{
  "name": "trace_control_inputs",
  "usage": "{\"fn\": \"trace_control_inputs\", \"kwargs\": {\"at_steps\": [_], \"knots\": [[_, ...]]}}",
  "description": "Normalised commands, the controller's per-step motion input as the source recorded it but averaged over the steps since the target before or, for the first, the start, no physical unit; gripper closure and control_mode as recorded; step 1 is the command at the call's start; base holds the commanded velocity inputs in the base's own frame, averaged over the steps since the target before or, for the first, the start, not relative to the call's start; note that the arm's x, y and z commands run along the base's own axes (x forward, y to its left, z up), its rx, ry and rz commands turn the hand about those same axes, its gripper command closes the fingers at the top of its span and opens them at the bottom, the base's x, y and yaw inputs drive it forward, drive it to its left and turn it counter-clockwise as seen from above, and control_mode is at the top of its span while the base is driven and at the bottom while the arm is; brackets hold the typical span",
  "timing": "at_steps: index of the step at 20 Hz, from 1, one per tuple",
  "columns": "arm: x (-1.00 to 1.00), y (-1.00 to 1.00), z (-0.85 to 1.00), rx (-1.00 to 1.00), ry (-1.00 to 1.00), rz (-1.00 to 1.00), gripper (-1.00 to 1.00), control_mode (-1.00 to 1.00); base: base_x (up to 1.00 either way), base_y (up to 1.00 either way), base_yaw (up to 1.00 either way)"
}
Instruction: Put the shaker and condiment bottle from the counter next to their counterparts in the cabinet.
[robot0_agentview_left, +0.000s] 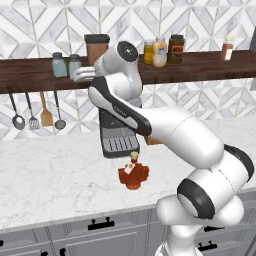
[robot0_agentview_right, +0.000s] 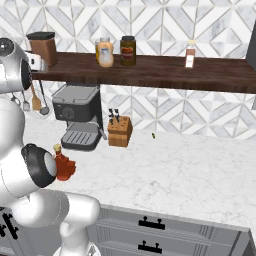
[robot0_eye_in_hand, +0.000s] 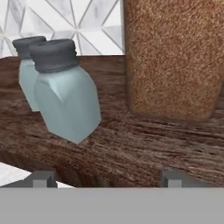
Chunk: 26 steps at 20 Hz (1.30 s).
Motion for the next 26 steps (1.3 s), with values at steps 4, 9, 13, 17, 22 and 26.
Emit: {"fn": "trace_control_inputs", "kwargs": {"at_steps": [4, 9, 13, 17, 22, 26], "knots": [[-0.01, -0.01, -0.64, -0.16, 0.0, -0.49, -1.0, -1.0, 0.0, 0.0, 0.0], [-0.01, -0.04, -0.62, -0.12, 0.0, -0.58, -1.0, -1.0, 0.0, 0.0, 0.0], [-0.32, -0.14, -0.79, -0.03, 0.0, -0.64, -1.0, -1.0, 0.0, 0.0, 0.0], [-0.56, -0.22, -0.76, 0.0, 0.0, -0.68, -1.0, -1.0, 0.0, 0.0, 0.0], [-0.32, 0.02, -0.11, 0.02, -0.01, -0.31, -1.0, -1.0, 0.0, 0.0, 0.0], [0.0, 0.0, -0.04, 0.0, 0.0, 0.0, -1.0, -1.0, 0.0, 0.0, 0.0]]}}
